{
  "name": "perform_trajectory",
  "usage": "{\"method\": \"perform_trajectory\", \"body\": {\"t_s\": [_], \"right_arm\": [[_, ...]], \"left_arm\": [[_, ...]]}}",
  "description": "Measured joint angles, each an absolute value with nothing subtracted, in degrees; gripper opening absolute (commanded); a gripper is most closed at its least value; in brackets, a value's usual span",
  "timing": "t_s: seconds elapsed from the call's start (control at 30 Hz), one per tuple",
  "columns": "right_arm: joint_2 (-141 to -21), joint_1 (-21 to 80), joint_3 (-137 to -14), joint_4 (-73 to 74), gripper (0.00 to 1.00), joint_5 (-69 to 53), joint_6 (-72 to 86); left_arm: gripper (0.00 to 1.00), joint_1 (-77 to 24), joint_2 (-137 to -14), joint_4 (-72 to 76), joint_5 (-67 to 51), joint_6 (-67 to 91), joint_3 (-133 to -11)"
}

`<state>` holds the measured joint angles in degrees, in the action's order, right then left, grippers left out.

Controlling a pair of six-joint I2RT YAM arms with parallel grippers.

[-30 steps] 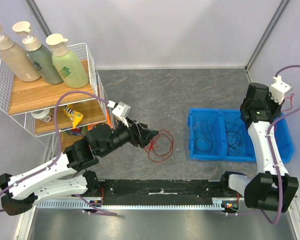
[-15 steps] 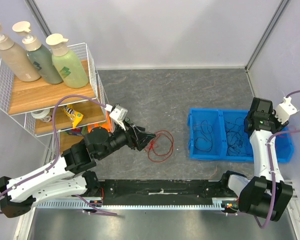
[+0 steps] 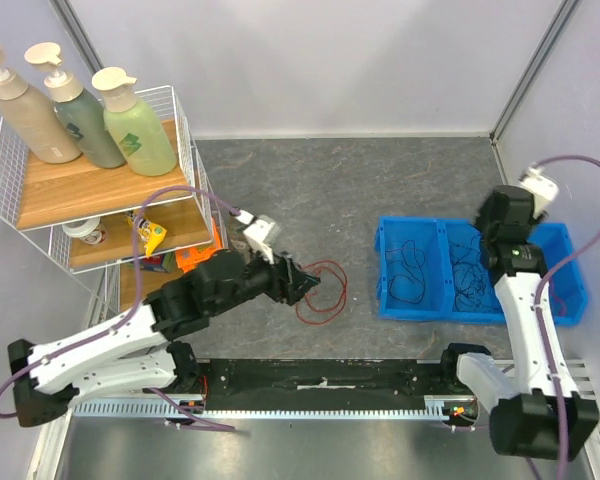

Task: Untangle the cables

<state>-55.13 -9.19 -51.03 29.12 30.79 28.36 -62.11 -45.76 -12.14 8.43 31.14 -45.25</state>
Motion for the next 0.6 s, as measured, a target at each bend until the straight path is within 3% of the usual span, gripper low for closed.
{"method": "perform_trajectory", "body": {"t_s": [0.23, 0.33, 0.5, 0.6], "right_arm": [[-55.6, 20.7, -54.7, 19.8, 0.71, 6.6, 24.2], [-55.8, 33.0, -51.8, 15.2, 0.71, 1.5, 24.7], [-55.7, 42.0, -46.8, 13.5, 0.71, -1.2, 25.5], [-53.6, 42.8, -45.8, 13.9, 0.74, -0.8, 25.5]], "left_arm": [[0.59, -62.1, -63.5, -15.8, 4.8, 28.4, -46.6], [0.67, -62.1, -65.6, -15.8, 5.4, 28.4, -44.2], [0.70, -62.1, -67.5, -13.9, 8.3, 28.2, -39.8], [0.65, -62.1, -72.7, -13.5, 10.3, 26.7, -40.2]]}}
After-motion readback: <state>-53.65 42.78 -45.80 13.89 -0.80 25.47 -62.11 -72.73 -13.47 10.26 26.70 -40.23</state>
